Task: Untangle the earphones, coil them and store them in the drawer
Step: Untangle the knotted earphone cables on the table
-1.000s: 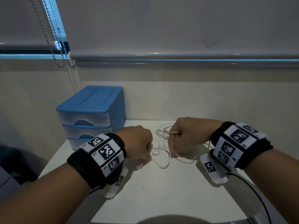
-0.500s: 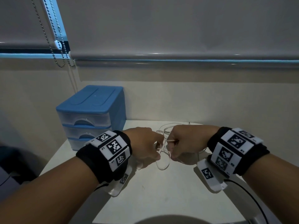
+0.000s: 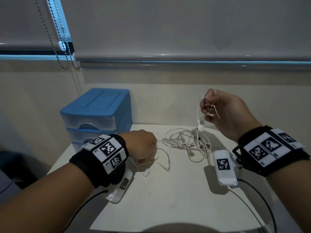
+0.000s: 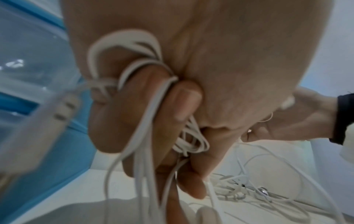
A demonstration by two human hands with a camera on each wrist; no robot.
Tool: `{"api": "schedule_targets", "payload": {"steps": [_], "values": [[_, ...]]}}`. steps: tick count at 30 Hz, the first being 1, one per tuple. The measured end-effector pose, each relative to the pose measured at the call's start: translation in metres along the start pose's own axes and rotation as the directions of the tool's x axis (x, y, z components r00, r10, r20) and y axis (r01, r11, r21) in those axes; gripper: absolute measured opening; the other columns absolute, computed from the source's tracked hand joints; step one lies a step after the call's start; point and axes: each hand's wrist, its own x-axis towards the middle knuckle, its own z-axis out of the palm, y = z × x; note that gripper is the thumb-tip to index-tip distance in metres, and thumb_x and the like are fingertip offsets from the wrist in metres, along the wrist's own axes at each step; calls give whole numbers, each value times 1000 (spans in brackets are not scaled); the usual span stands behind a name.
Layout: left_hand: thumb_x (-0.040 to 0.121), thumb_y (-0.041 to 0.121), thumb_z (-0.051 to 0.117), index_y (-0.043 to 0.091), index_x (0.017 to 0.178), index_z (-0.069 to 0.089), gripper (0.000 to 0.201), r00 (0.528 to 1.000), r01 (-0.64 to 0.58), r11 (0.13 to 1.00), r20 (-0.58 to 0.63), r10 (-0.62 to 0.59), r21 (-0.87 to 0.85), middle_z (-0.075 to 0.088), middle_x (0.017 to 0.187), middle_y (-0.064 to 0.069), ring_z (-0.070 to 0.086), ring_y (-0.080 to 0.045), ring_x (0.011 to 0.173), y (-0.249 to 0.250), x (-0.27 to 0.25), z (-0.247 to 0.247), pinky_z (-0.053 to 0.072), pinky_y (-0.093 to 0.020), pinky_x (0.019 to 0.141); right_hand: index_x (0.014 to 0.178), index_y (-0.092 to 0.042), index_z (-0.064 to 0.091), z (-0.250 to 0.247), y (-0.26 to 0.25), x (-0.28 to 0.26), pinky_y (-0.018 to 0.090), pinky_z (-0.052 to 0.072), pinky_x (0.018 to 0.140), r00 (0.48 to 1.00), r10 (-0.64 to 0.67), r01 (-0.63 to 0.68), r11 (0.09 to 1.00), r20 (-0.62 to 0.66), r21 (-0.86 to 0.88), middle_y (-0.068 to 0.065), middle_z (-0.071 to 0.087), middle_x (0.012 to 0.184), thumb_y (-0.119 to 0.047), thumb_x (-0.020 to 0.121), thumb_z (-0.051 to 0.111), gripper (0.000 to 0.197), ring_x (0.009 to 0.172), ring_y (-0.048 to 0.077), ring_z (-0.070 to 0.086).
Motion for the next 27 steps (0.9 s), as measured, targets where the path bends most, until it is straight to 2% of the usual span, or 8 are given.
{"api": "schedule_targets", "payload": {"steps": [2,5,9,14,17,20,25,27], "values": [[97,12,45,21,68,59,33,1000,6,1000,1,-6,-9,65,63,0,64,-23,67,1,0,0,59,-42,87,67,-21,45,1,-1,2,36,31,66,1000,-5,4,1000,-29,-23,2,56,75,-15,82,46,16,64,14,47],[99,17,45,20,74,64,32,999,-7,998,-32,5,-68,66,58,9,65,-20,69,0,0,0,56,-37,83,63,-18,54,8,1,2,34,34,64,999,-18,8,965,-34,-261,7,59,76,-16,75,52,12,65,15,50],[102,29,48,17,88,68,27,981,-61,994,-190,42,-96,70,83,5,63,-20,86,-4,2,0,53,-36,80,73,-5,60,13,10,2,26,38,62,1000,-2,-6,872,-16,-489,10,60,75,-4,87,54,16,68,16,52],[102,31,55,28,96,67,13,941,-128,953,-338,29,-273,66,90,7,59,-10,73,-8,1,0,43,-24,60,62,-12,61,6,21,5,29,38,67,998,29,-52,771,-47,-634,-1,62,68,-11,85,61,23,65,13,51],[101,25,56,33,114,63,16,921,-205,886,-388,32,-415,68,100,4,59,-5,60,-12,-4,-2,46,-19,58,75,-3,62,4,20,5,31,39,64,995,29,-88,678,-93,-730,2,63,74,-17,86,65,18,69,18,52],[102,22,57,34,124,59,25,890,-282,843,-453,51,-459,63,111,4,62,-10,68,-10,-8,-5,50,-20,65,93,-10,60,6,17,4,29,41,64,991,-19,-95,587,-131,-804,1,65,95,-27,89,69,19,80,17,57],[100,11,52,37,122,61,36,848,-380,754,-527,54,-535,62,112,3,60,-7,73,-6,-14,-9,47,-19,66,123,-29,47,23,10,0,50,45,98,982,-153,-33,458,-115,-889,1,50,125,-35,87,68,42,113,25,52],[97,0,47,35,121,63,45,842,-423,693,-537,61,-584,62,114,0,58,-3,72,-5,-18,-10,47,-19,64,125,-31,49,33,6,-4,49,42,102,976,-205,37,481,-71,-876,-1,47,130,-29,87,68,43,121,24,48]]}}
